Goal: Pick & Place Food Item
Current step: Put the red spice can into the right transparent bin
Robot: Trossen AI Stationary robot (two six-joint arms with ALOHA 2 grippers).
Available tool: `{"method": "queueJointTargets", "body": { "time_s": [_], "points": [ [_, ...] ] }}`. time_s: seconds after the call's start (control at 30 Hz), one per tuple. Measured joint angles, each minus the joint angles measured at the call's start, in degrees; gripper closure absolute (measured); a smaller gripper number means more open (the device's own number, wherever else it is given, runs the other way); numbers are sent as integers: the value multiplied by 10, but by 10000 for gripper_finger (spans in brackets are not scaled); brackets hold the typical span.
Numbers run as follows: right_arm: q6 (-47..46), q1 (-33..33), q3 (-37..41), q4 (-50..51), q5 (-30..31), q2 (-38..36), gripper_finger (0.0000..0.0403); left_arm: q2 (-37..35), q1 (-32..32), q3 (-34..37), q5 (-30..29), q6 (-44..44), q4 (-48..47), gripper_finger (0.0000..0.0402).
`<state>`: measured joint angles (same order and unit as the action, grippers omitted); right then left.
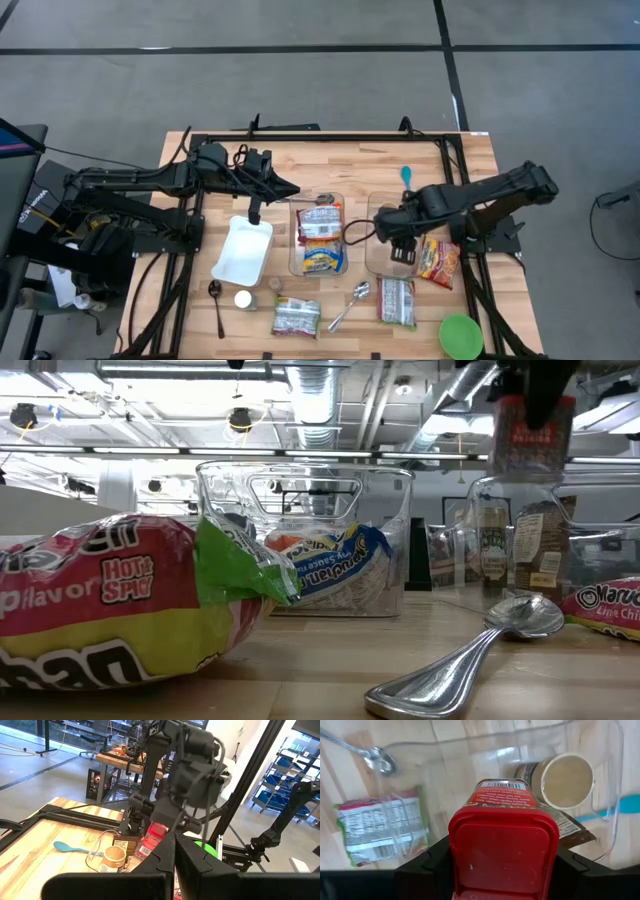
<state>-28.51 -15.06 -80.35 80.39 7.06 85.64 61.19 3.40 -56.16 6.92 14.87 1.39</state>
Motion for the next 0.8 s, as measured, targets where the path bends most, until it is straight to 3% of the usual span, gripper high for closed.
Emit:
{"method": "queueJointTargets", "body": {
  "time_s": [0.37, 0.8],
  "points": [
    [63, 26, 83, -96, -43, 19, 197, 0, 0, 0, 0, 0, 0, 402],
    [75, 51, 170, -198, -70, 14, 196, 0, 0, 0, 0, 0, 0, 402]
  ]
}}
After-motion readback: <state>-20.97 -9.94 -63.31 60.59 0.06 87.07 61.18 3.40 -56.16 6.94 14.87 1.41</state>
